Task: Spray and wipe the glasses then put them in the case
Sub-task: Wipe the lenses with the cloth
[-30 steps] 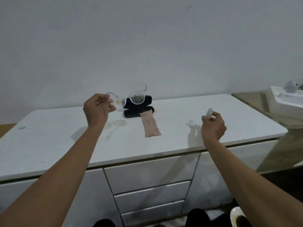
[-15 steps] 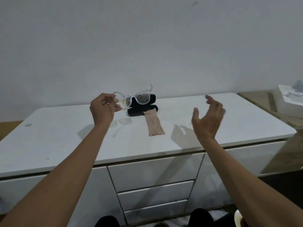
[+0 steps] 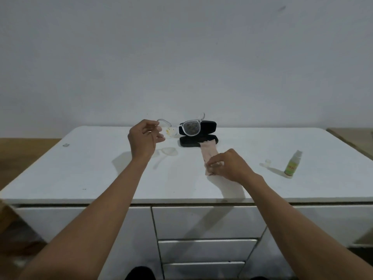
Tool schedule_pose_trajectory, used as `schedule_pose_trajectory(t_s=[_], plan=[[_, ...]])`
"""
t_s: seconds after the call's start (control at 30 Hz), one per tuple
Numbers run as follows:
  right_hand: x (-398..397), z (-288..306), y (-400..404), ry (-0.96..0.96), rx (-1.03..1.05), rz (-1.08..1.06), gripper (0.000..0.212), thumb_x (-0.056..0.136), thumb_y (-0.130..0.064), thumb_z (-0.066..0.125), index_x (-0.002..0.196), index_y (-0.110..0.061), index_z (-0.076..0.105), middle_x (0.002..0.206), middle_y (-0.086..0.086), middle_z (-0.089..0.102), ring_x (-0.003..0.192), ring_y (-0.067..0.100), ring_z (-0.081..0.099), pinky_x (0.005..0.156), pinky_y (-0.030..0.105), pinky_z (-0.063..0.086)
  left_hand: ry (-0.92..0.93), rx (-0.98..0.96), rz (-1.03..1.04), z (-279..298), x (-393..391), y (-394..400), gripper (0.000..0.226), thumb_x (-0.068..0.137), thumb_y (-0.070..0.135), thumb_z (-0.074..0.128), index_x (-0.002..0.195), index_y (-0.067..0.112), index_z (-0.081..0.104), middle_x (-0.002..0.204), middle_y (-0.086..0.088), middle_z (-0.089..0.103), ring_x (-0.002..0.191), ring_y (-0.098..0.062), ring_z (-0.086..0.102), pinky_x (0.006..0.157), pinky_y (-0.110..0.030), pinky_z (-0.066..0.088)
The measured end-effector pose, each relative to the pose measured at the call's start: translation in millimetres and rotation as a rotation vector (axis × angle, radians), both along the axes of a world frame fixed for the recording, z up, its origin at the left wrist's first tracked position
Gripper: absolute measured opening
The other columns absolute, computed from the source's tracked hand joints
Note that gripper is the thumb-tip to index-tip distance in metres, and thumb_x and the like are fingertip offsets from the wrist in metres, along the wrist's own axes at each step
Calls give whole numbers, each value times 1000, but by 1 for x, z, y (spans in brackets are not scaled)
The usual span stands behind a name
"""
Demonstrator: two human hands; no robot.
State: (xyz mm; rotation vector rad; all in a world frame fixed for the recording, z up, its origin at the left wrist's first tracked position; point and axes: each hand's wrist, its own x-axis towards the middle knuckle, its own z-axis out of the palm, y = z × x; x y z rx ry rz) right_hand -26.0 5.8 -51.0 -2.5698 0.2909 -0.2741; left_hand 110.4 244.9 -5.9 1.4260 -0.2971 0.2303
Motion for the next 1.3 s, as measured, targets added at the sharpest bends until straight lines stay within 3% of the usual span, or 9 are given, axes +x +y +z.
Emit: schedule_pose_trajectory(t_s=[0.37, 0.53, 0.63, 0.8, 0.9, 1.0, 1.07, 1.17, 1.3], plan=[[9, -8, -6, 31, -67, -38, 15, 83, -40, 75, 97, -39, 80, 100, -7, 78, 102, 18, 65, 79, 30, 51, 9, 23, 15, -11, 8, -2, 18, 85, -12, 62, 85, 4, 69, 82, -19, 66, 60, -29, 62, 66, -41, 64], [7, -1, 1, 18, -176, 18, 18, 94, -36, 67, 105, -32, 81, 96, 6, 78, 91, 26, 60, 77, 33, 46, 10, 17, 8, -12, 7, -1, 16, 87, -10, 62, 88, 4, 69, 82, -18, 67, 61, -30, 62, 64, -38, 63], [5, -4, 11, -14, -261, 11, 22, 96, -25, 61, 97, -30, 83, 88, 12, 75, 79, 24, 52, 71, 35, 46, 11, 20, 2, -14, 5, -3, 14, 88, -10, 63, 89, 3, 69, 81, -18, 67, 62, -30, 62, 63, -36, 62], [7, -2, 21, -63, -412, -43, 25, 92, -29, 60, 86, -21, 84, 76, 11, 73, 85, 31, 57, 69, 35, 37, 20, 19, -3, -14, -2, 0, 11, 88, -11, 62, 93, -3, 69, 80, -16, 66, 59, -27, 62, 64, -38, 63], [9, 7, 23, -69, -137, -106, 24, 88, -28, 67, 68, -21, 79, 60, 4, 70, 65, 23, 63, 62, 33, 50, 16, 24, -4, -11, -4, 3, 11, 88, -11, 62, 96, -6, 68, 79, -15, 66, 57, -24, 62, 64, -38, 63], [5, 19, 28, -208, 297, -244, 31, 91, -24, 67, 62, -19, 76, 54, -2, 69, 49, 7, 55, 50, 19, 42, 10, 19, 0, -8, -5, 5, 10, 89, -11, 63, 94, -4, 69, 78, -16, 65, 57, -26, 62, 62, -36, 62], [5, 28, 31, -309, 652, -349, 30, 91, -20, 68, 61, -17, 73, 56, -7, 69, 60, 11, 60, 61, 18, 45, 4, 20, 6, -5, -5, 7, 11, 89, -10, 63, 93, -2, 69, 78, -14, 66, 58, -26, 62, 62, -36, 62], [5, 39, 34, -370, 1106, -387, 19, 89, -17, 71, 72, -8, 70, 68, 3, 65, 68, 24, 57, 81, 34, 53, 2, 17, 11, -3, -4, 9, 10, 89, -11, 62, 95, -6, 69, 79, -12, 67, 57, -24, 62, 62, -36, 62], [6, 48, 45, -438, 1334, -271, 13, 93, -20, 69, 93, -7, 71, 91, 17, 70, 72, 28, 69, 91, 41, 60, -12, 16, 21, 3, -7, 11, 11, 89, -10, 61, 94, -4, 69, 78, -12, 68, 59, -26, 62, 63, -36, 63]])
